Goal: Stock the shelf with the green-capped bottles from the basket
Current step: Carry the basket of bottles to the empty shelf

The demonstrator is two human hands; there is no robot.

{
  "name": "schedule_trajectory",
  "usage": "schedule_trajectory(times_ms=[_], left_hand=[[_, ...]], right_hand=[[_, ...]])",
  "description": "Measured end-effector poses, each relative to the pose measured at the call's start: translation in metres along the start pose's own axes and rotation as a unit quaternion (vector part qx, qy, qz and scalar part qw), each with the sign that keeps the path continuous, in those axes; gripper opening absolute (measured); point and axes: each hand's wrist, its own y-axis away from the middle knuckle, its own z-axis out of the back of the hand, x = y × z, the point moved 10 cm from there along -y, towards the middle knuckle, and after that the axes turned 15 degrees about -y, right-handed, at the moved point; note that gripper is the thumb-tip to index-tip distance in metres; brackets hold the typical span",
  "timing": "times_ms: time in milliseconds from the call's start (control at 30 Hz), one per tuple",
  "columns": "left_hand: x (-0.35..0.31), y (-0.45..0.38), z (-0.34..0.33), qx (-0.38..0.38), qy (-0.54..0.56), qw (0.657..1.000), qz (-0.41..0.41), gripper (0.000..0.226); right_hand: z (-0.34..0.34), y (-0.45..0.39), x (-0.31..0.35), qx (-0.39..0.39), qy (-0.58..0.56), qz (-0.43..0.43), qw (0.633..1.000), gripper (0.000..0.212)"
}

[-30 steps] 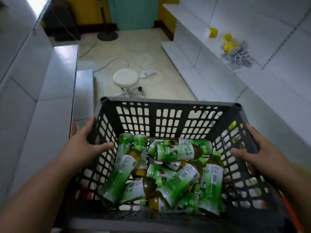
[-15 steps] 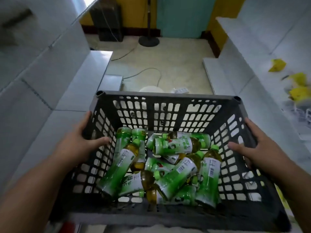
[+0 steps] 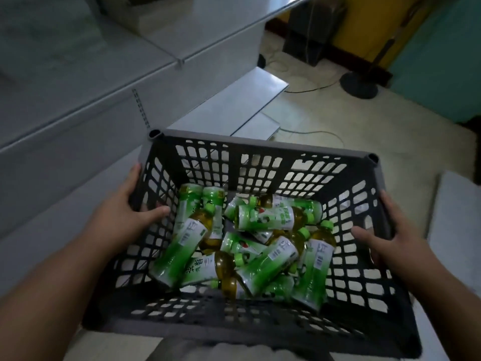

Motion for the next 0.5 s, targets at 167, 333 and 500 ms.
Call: schedule_trajectory(times_ms=[167, 333, 500], left_hand=[[0.018, 0.003, 0.011, -0.091, 0.035, 0.988, 0.122, 0.104], [0.044, 0.060, -0.020, -0.188, 0.069, 0.944, 0.261, 0.106], [0.059, 0.134, -0.066, -0.273, 0.119, 0.877, 0.376, 0.106]], right_hand=[[-0.043, -0.101, 0.048, 0.099, 0.036, 0.045, 0.993, 0.093], [-0.119, -0.191, 0.079, 0.258, 0.116, 0.112, 0.953, 0.097], [-0.200, -0.225, 0.098, 0.394, 0.175, 0.167, 0.887, 0.101]])
